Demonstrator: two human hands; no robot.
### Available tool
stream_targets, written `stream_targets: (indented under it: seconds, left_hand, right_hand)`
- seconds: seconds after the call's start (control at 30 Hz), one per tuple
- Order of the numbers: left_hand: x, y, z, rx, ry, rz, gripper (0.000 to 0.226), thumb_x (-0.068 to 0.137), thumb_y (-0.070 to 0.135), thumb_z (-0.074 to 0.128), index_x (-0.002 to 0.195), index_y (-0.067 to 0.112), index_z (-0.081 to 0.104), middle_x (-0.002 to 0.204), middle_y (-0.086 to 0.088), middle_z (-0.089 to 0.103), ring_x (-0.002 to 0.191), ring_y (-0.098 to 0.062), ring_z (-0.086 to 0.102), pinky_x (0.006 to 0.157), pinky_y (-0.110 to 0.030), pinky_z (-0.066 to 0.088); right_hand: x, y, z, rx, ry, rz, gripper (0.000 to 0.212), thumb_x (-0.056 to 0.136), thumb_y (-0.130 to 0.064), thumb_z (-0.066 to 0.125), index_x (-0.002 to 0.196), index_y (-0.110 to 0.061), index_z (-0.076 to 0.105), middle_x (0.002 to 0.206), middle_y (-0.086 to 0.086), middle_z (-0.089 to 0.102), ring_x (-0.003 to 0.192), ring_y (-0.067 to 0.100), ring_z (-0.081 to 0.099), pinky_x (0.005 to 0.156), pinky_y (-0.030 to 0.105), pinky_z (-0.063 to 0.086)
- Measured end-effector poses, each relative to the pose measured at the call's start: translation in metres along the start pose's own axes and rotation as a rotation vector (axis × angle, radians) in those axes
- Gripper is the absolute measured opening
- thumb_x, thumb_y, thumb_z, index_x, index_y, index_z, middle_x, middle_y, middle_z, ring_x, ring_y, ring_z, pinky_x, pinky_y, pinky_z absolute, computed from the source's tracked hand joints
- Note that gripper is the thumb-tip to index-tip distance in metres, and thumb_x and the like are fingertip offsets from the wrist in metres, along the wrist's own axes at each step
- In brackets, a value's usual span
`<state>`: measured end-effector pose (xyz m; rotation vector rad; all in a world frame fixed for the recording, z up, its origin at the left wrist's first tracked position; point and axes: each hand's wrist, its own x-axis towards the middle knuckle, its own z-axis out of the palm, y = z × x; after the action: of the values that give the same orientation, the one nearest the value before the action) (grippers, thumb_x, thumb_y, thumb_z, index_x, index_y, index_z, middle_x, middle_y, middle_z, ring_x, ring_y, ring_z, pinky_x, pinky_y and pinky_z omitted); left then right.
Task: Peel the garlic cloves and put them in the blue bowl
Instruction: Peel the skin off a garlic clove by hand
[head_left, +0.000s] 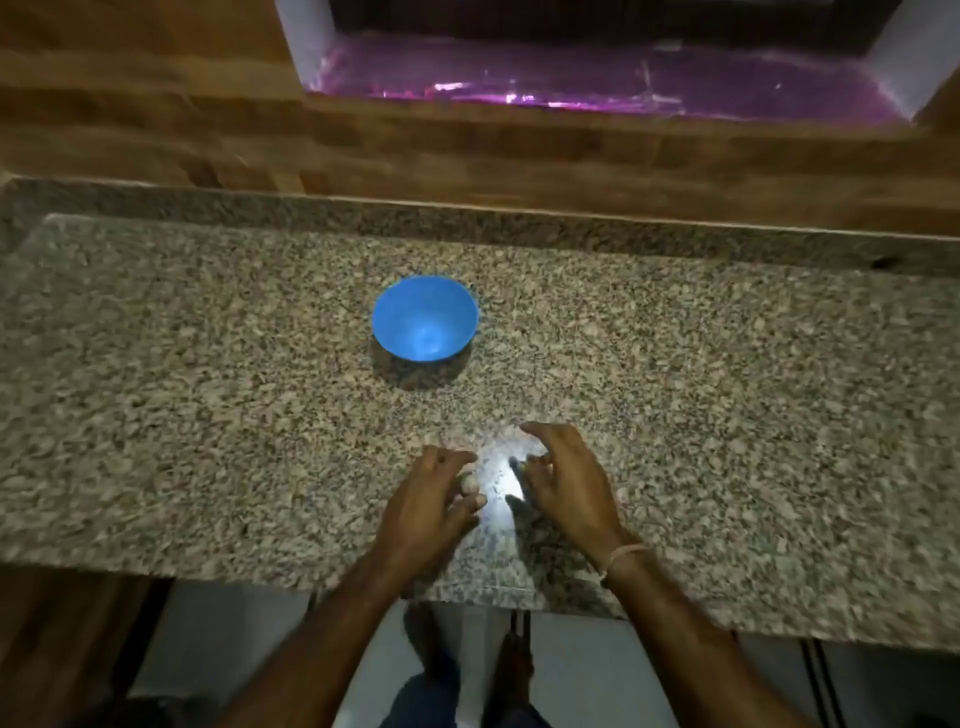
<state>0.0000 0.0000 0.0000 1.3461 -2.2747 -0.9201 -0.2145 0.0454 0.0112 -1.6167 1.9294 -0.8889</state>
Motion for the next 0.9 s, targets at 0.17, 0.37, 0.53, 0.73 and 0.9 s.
stream_targets:
  seconds: [0.17, 0.37, 0.53, 0.73, 0.9]
  left_hand:
    - [0.010, -0.013, 0.017, 0.006, -0.013, 0.021, 0.014, 0.100, 0.024, 0.065, 0.112, 0.020, 0.071, 0.108, 0.003, 0.057, 0.095, -0.017, 0.061, 0.076, -0.035, 0.049]
    - [0.014, -0.015, 0.009, -0.631, 0.069, -0.331, 0.014, 0.097, 0.015, 0.071, 0.101, 0.028, 0.075, 0.101, 0.000, 0.073, 0.091, -0.017, 0.071, 0.081, -0.034, 0.061]
    - [0.020, 0.007, -0.004, -1.044, 0.006, -0.524, 0.021, 0.098, 0.010, 0.069, 0.117, 0.016, 0.076, 0.111, -0.007, 0.079, 0.107, -0.027, 0.075, 0.096, -0.047, 0.059]
    - [0.022, 0.018, -0.019, -1.222, 0.085, -0.591, 0.024, 0.101, 0.009, 0.062, 0.122, 0.012, 0.074, 0.118, -0.009, 0.077, 0.117, -0.027, 0.072, 0.101, -0.042, 0.054]
    - [0.040, 0.027, -0.033, -1.273, 0.146, -0.610, 0.040, 0.083, 0.019, 0.074, 0.122, 0.011, 0.072, 0.118, -0.014, 0.077, 0.117, -0.031, 0.071, 0.103, -0.045, 0.052]
  right_hand:
    - [-0.004, 0.017, 0.029, -0.211, -0.139, 0.030, 0.038, 0.096, -0.018, 0.072, 0.133, -0.018, 0.062, 0.127, 0.006, 0.054, 0.105, 0.032, 0.061, 0.078, 0.046, 0.056]
    - [-0.007, 0.008, 0.042, 0.068, -0.025, 0.204, 0.035, 0.093, -0.011, 0.078, 0.126, -0.014, 0.069, 0.123, -0.002, 0.058, 0.105, 0.014, 0.063, 0.088, 0.032, 0.056]
    - [0.003, -0.039, 0.044, 0.645, -0.025, 0.387, 0.022, 0.097, -0.004, 0.072, 0.119, -0.008, 0.074, 0.107, 0.013, 0.077, 0.104, 0.021, 0.074, 0.087, 0.029, 0.060]
    - [0.014, -0.062, 0.038, 0.804, -0.008, 0.420, 0.019, 0.097, -0.004, 0.072, 0.115, -0.006, 0.077, 0.113, 0.010, 0.079, 0.107, 0.031, 0.075, 0.095, 0.047, 0.061]
    - [0.031, -0.061, 0.029, 0.853, -0.030, 0.412, 0.022, 0.098, -0.009, 0.074, 0.119, -0.009, 0.076, 0.119, 0.011, 0.077, 0.116, 0.032, 0.072, 0.103, 0.062, 0.054]
